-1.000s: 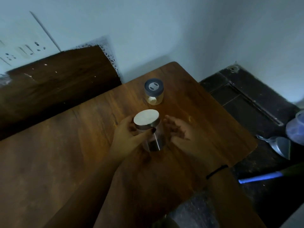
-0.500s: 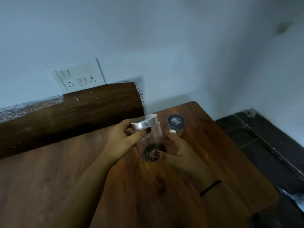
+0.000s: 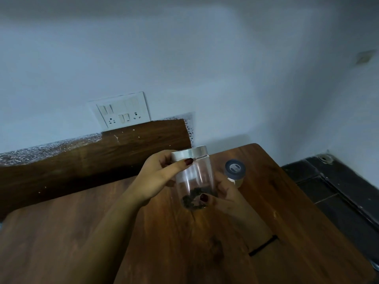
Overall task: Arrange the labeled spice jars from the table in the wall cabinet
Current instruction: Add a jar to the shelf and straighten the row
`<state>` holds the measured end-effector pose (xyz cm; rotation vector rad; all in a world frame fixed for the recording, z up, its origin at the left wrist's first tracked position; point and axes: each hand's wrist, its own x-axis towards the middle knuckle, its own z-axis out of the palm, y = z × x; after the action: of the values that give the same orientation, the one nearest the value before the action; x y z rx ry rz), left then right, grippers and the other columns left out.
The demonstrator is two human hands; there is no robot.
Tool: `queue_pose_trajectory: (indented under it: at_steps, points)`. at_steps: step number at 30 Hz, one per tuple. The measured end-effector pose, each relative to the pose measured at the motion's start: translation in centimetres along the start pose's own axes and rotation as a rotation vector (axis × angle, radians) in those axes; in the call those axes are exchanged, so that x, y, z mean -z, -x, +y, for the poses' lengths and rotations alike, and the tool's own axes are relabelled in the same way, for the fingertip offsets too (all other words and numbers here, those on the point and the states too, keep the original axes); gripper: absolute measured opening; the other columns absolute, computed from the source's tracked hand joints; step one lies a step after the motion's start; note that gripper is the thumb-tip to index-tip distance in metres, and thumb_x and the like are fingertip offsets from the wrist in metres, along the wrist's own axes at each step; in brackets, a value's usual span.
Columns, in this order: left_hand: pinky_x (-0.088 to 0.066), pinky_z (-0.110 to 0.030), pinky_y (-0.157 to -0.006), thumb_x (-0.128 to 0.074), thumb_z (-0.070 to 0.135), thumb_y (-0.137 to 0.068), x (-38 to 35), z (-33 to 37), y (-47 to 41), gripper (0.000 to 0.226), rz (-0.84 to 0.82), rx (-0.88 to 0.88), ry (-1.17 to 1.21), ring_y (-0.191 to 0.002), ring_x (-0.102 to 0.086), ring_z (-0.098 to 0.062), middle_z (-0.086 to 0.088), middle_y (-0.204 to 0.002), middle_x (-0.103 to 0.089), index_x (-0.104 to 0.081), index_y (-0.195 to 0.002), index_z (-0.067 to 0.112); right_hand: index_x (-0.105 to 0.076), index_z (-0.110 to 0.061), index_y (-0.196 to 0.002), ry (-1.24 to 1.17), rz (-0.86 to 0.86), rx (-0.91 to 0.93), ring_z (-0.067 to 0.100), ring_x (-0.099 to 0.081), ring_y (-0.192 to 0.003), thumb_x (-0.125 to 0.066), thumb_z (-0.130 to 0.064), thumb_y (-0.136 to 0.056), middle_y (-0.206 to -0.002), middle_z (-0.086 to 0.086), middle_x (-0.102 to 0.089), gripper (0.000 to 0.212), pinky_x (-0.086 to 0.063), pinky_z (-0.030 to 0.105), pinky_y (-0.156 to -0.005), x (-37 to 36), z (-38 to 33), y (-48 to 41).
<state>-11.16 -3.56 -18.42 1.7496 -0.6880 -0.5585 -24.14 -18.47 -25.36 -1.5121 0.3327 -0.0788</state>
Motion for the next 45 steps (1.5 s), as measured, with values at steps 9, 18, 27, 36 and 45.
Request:
queue_pose_trajectory:
  at_steps: [9,18,27,36,45]
  points:
    - [-0.061,-0.036,-0.082,-0.061,0.048,-0.087,1.6,0.7,0.4,0.044,-0.038,-0.067,0.111,-0.099,-0.071,-0.021,-0.004,-0.109,-0.072,-0.067,-0.120,0.019,-0.057,-0.030,-0.119,-0.032,0.065,0.113,0.010,-0.068,-0.105,-0.086,-0.056,-0.045,-0.112,-0.007,-0.071,0.083,-0.056,0.021,-0.080,-1.9,-2.7,-0.3]
    - [-0.059,-0.028,-0.082,-0.068,0.043,-0.077,2.3,2.3,1.1,0.058,0.211,-0.135,0.157,-0.098,-0.071,-0.010,0.004,-0.112,-0.071,-0.056,-0.130,0.020,-0.052,-0.036,-0.122,-0.059,0.185,0.324,-0.008,-0.064,-0.100,-0.084,-0.041,-0.050,-0.105,-0.027,-0.067,0.079,-0.055,0.015,-0.071,-4.7,-6.4,-2.5]
    - [-0.056,-0.017,-0.067,-0.073,0.041,-0.072,4.1,3.9,2.0,0.058,0.355,-0.240,0.149,-0.090,-0.071,-0.004,0.007,-0.105,-0.071,-0.058,-0.123,0.018,-0.041,-0.045,-0.131,0.036,0.298,0.468,-0.012,-0.059,-0.105,-0.085,-0.034,-0.062,-0.105,-0.046,-0.055,0.083,-0.055,0.015,-0.076,-7.6,-8.4,-4.1]
    - [-0.057,-0.017,-0.069,-0.082,0.050,-0.063,5.0,4.7,2.0,0.067,0.506,-0.264,0.038,-0.090,-0.070,-0.001,0.007,-0.106,-0.071,-0.062,-0.119,0.019,-0.037,-0.037,-0.142,0.050,0.287,0.583,0.007,-0.058,-0.120,-0.089,-0.027,-0.064,-0.135,-0.014,-0.052,0.094,-0.058,0.033,-0.089,-10.2,-8.5,-4.9]
    - [-0.058,-0.045,-0.086,-0.074,0.041,-0.075,8.7,5.0,2.3,0.049,0.342,-0.229,0.339,-0.097,-0.073,-0.028,-0.010,-0.106,-0.076,-0.069,-0.114,0.011,-0.044,-0.023,-0.136,-0.088,0.151,0.575,0.008,-0.067,-0.104,-0.082,-0.059,-0.060,-0.110,-0.020,-0.067,0.092,-0.056,0.019,-0.076,-8.8,-10.9,-4.4]
